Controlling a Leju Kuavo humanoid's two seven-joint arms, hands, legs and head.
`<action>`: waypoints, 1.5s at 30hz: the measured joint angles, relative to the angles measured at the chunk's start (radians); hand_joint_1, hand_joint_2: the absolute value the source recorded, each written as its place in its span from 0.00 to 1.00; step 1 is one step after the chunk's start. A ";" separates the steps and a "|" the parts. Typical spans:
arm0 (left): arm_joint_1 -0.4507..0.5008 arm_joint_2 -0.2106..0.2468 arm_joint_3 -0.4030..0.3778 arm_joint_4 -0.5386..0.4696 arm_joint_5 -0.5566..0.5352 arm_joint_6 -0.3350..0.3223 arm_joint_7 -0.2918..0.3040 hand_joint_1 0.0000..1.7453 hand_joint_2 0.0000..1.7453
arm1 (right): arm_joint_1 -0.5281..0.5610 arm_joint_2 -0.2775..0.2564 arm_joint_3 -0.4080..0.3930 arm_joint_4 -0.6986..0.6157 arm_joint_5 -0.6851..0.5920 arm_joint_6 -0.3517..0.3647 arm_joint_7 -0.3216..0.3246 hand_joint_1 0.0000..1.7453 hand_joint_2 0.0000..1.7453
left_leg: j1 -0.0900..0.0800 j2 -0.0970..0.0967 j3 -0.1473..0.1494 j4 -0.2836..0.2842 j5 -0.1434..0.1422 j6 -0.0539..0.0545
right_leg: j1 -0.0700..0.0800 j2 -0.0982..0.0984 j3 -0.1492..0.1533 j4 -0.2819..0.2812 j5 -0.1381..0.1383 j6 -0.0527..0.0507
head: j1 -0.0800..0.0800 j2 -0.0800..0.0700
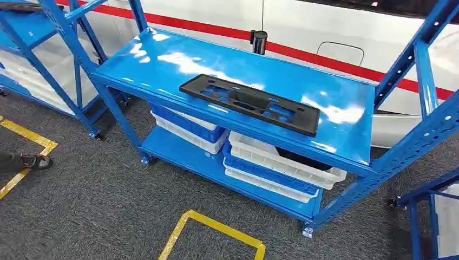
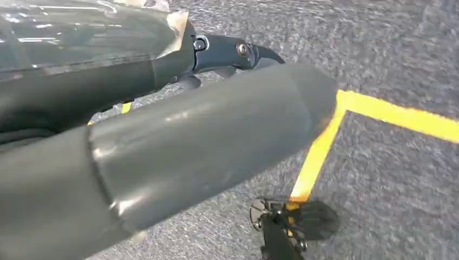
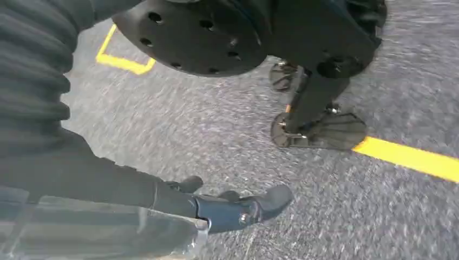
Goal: Take the parts from the cabinet and place them on the table.
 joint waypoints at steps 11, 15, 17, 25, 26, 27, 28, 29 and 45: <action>-0.007 0.005 0.013 0.001 -0.028 -0.011 0.006 0.00 1.00 | -0.010 0.011 -0.010 0.008 0.000 -0.001 -0.008 0.00 1.00 | 0.021 -0.187 -0.026 0.038 -0.011 -0.011 | -0.007 0.206 -0.038 0.011 0.023 -0.004 | -0.008 0.000; -0.017 0.002 0.010 0.001 -0.040 -0.017 -0.001 0.00 1.00 | -0.013 0.013 -0.014 0.010 -0.005 0.000 -0.011 0.00 1.00 | 0.022 -0.131 -0.027 0.018 0.008 0.025 | -0.003 0.099 -0.101 0.125 -0.043 -0.005 | 0.003 0.000; -0.016 0.002 0.010 0.001 -0.042 -0.019 0.000 0.00 1.00 | -0.019 0.015 -0.014 0.010 -0.006 0.000 -0.011 0.00 1.00 | 0.014 -0.097 -0.031 0.019 0.007 0.028 | -0.003 0.079 -0.174 0.286 -0.111 -0.007 | 0.003 0.000; -0.026 0.000 0.008 0.001 -0.043 -0.021 0.001 0.00 1.00 | -0.021 0.016 -0.015 0.010 -0.008 0.000 -0.013 0.00 1.00 | -0.001 -0.001 -0.012 0.021 -0.006 0.007 | 0.014 -0.023 -0.004 0.007 -0.012 -0.008 | 0.001 0.000; -0.028 0.000 0.008 0.001 -0.043 -0.021 0.001 0.00 1.00 | -0.021 0.016 -0.015 0.010 -0.008 0.000 -0.013 0.00 1.00 | 0.000 0.013 -0.008 0.019 -0.008 0.003 | 0.015 -0.013 -0.006 0.007 -0.011 -0.010 | 0.002 0.000; -0.031 -0.001 0.008 0.001 -0.043 -0.021 0.001 0.00 1.00 | -0.019 0.016 -0.015 0.010 -0.008 0.000 -0.013 0.00 1.00 | 0.001 0.026 -0.003 0.015 -0.007 -0.002 | 0.016 0.001 -0.009 0.006 -0.009 -0.016 | 0.002 0.000; -0.032 -0.001 0.008 0.001 -0.043 -0.021 0.001 0.00 1.00 | -0.020 0.016 -0.015 0.010 -0.008 0.000 -0.013 0.00 1.00 | 0.005 0.021 -0.003 0.020 -0.014 -0.012 | -0.006 0.017 0.008 -0.002 0.000 -0.028 | 0.003 0.000; -0.033 0.000 0.008 0.001 -0.043 -0.021 0.001 0.00 1.00 | -0.019 0.018 -0.016 0.011 -0.008 0.000 -0.013 0.00 1.00 | 0.009 -0.039 -0.010 0.045 -0.037 -0.019 | -0.010 0.028 0.005 -0.003 0.003 -0.031 | -0.004 0.000; -0.031 -0.002 0.002 0.002 -0.050 -0.036 -0.022 0.00 1.00 | -0.011 0.016 -0.015 0.011 0.024 -0.007 0.014 0.00 1.00 | 0.016 -0.153 -0.049 0.049 -0.003 -0.017 | 0.007 0.142 -0.020 0.025 -0.003 -0.025 | -0.009 0.000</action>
